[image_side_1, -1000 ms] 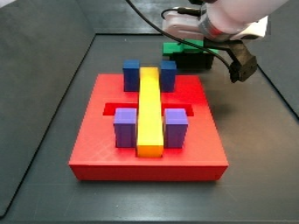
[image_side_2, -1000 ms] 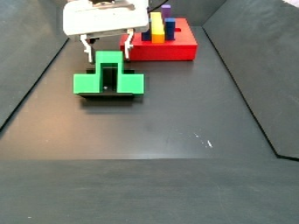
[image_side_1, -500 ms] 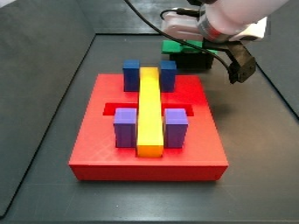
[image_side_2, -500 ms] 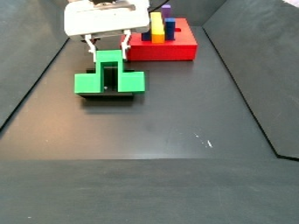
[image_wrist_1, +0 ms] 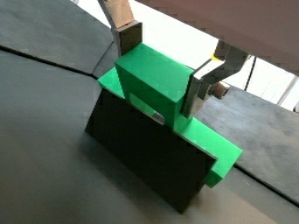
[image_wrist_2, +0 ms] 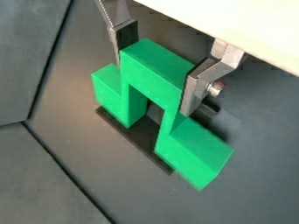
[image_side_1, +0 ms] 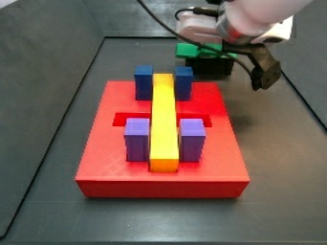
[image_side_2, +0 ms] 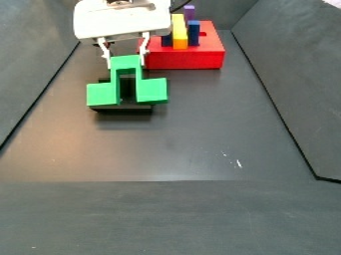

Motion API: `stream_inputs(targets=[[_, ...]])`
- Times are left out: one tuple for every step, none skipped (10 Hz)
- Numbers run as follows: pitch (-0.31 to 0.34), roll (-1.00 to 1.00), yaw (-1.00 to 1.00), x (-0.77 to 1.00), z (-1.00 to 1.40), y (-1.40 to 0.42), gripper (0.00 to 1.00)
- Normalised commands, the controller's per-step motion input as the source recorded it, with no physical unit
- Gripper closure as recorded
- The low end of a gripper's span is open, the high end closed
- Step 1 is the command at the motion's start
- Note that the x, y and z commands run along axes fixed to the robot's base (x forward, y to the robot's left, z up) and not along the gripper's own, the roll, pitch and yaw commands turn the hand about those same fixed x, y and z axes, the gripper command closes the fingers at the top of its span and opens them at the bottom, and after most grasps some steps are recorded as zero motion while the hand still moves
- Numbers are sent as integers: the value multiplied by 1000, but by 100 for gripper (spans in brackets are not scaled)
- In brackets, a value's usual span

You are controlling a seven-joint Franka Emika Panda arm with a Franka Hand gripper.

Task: Pick up the green object. Move up. Place the green object on the fixture. Regrasp the green object. Move to above the board. Insert the green object.
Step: Regrasp the green object.

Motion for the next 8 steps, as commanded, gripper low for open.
stream_inputs(targets=[[0,0,0,0,0,0,100],[0,0,0,0,0,0,100],[0,0,0,0,0,0,100],[0,0,0,0,0,0,100],[0,0,0,0,0,0,100],[0,0,0,0,0,0,100],[0,0,0,0,0,0,100],[0,0,0,0,0,0,100]])
